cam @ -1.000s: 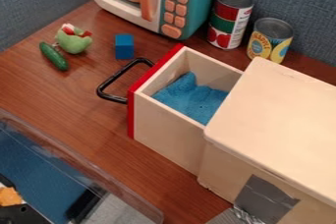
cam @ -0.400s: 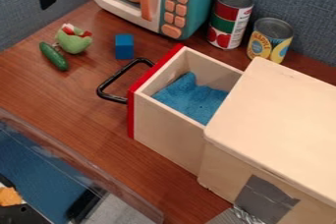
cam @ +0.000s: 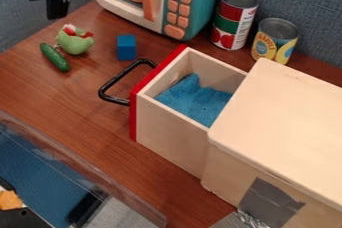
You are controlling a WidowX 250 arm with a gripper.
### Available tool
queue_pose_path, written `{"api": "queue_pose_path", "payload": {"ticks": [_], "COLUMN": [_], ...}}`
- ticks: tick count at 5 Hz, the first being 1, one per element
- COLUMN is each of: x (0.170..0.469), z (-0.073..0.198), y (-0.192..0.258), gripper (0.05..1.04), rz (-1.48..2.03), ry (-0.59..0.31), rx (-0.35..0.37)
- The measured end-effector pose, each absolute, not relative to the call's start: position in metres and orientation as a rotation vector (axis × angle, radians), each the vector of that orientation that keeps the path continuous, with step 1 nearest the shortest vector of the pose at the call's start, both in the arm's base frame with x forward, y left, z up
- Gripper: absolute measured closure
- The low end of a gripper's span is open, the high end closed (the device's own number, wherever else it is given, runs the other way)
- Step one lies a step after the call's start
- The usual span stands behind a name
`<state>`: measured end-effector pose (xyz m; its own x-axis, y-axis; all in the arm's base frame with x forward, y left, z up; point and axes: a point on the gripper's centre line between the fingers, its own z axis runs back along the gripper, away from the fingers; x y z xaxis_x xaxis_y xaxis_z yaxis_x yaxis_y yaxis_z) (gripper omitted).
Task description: Close the drawer
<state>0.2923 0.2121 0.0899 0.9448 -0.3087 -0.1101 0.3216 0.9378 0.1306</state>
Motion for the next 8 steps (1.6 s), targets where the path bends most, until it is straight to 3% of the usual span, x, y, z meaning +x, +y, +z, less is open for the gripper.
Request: {"api": "queue_pose_path", "payload": {"ticks": [1,4,6,8], "x": [0.279,0.246,0.248,0.270], "z": [0.077,0.045,0.042,0.034], "y": [0.192,0.168,0.142,0.109], "gripper": [0.083,0.083,0.083,0.083], "rz": [-0.570,-1.168,-1.271,-1.271], "ry": [0.122,0.143,0.132,0.135], "rx": [0.119,0.172,0.090,0.045]}}
